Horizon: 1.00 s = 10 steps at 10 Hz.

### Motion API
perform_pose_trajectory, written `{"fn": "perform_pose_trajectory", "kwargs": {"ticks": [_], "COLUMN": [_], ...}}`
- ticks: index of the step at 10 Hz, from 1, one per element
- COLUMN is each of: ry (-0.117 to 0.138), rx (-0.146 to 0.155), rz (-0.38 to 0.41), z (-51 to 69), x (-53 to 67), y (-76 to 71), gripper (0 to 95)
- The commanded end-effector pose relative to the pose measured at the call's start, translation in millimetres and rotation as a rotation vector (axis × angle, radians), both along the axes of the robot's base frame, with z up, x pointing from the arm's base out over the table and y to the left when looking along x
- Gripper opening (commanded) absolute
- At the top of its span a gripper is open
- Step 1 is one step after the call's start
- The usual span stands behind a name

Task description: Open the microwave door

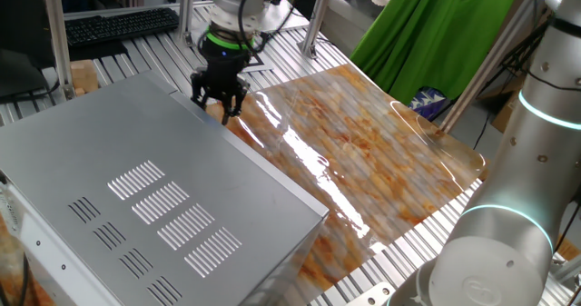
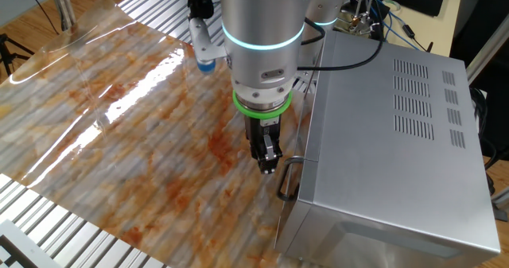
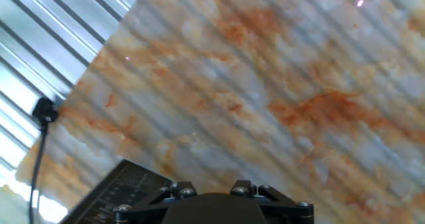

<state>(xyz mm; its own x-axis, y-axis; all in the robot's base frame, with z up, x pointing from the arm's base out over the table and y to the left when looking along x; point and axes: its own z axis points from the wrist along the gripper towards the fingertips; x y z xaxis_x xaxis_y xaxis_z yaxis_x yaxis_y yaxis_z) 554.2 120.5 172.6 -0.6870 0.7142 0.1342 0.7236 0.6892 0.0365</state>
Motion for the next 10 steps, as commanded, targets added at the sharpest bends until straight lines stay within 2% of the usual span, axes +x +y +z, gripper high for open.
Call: {"fn": "perform_pose_trajectory", "kwargs": {"ticks": [1,2,4,10], "ry": [-0.001,0.001,0.004,0.024], "rx": [0.005,0.018,0.016,0.018], "rz": [-0.018,-0.035,-0.053,-0.094], "z": [1.7,1.2,1.8,6.9], "x": [-0.3,1.8,4.4,2.5], "y": [6.9,10.7,16.6,29.1], "gripper": [38.0,38.0,38.0,38.0]}}
